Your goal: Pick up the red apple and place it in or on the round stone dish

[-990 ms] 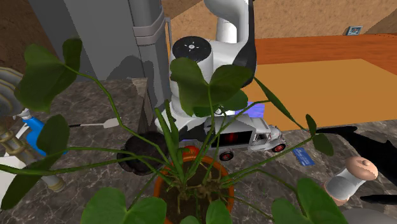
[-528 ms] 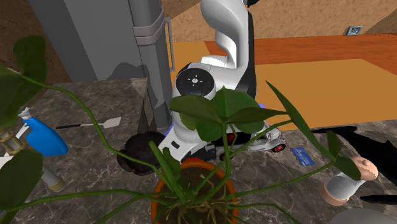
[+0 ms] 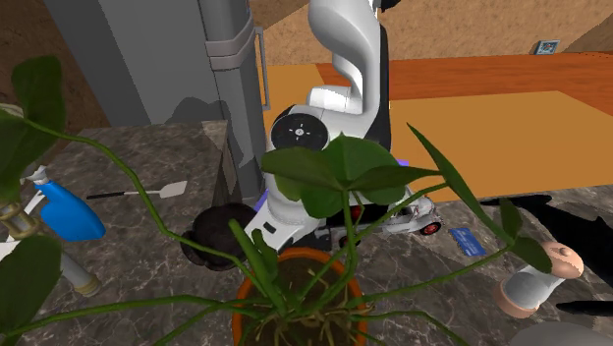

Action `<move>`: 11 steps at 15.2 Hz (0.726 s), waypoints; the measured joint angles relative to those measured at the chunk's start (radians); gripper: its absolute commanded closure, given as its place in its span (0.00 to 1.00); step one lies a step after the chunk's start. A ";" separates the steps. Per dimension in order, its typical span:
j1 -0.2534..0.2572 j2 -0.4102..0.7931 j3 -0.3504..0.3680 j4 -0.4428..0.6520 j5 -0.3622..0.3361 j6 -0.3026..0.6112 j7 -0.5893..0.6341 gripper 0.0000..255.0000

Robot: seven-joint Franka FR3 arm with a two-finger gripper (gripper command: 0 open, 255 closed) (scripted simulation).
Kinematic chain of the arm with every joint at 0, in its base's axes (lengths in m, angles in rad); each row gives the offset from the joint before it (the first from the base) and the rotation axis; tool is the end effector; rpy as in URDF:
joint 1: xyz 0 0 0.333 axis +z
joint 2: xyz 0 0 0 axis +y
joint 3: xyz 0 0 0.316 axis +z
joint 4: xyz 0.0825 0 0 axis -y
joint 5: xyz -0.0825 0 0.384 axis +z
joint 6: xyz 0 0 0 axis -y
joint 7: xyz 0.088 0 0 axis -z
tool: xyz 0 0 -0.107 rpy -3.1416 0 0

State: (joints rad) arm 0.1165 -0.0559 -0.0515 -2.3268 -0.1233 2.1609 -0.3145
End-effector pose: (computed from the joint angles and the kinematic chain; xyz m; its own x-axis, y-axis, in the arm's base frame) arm 0.4868 0.0267 0.3530 0.8919 0.4314 -0.1356 0.4412 -0.8959 0.0518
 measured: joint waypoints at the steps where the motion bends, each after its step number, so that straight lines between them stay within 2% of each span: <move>1: 0.000 -0.001 -0.001 -0.003 0.000 0.002 0.001 0.00; 2: 0.000 0.000 -0.001 -0.001 0.000 -0.001 0.001 0.00; 3: 0.001 0.000 -0.001 0.001 0.000 0.000 0.002 1.00; 11: 0.002 -0.007 -0.001 -0.011 0.002 -0.006 0.009 1.00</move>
State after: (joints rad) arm 0.1183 -0.0633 -0.0530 -2.3376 -0.1217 2.1545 -0.3054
